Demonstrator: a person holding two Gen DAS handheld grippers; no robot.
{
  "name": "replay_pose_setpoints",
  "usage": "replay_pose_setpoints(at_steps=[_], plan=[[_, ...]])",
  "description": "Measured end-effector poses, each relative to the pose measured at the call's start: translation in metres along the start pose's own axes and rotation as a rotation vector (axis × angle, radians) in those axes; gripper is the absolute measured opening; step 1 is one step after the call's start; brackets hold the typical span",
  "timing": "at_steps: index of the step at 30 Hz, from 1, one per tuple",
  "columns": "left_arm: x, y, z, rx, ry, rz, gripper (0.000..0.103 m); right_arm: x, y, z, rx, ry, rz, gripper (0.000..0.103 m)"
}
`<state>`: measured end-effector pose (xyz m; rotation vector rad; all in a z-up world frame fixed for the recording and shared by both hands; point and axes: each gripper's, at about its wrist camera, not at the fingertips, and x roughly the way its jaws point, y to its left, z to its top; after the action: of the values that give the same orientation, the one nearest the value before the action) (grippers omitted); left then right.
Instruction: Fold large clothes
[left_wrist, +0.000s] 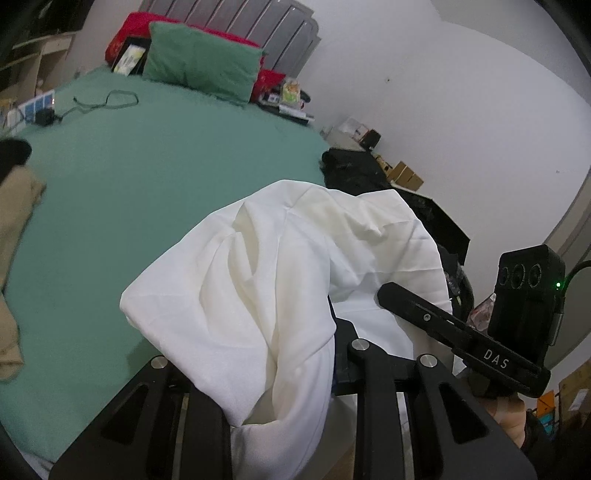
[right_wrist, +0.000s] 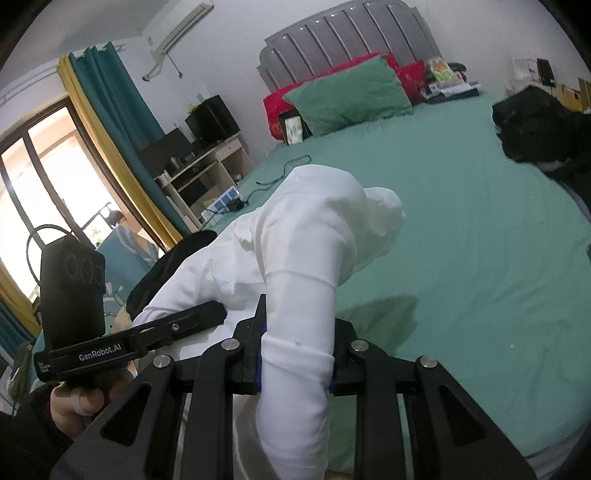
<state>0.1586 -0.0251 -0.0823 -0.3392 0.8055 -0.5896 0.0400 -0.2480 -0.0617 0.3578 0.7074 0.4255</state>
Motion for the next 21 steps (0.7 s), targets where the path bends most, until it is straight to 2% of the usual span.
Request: replay_pose_setpoints(at_steps=[8,15,21], plan=[[-0.039,0.009,0.027,0.046,-0.078,0.003,0.027,0.002,0.034,0.026,-0.071,-0.051,0.009,0.024],[-0.081,0.029,0.051,0.082,-0.165,0.052,0.027,0.021,0.075,0.051,-0.143,-0.103,0.039,0.024],[-0.092,0.061,0.076,0.115,-0.161,0.104,0.027,0.054,0.106,0.062,-0.176,-0.119,0.050,0.024]])
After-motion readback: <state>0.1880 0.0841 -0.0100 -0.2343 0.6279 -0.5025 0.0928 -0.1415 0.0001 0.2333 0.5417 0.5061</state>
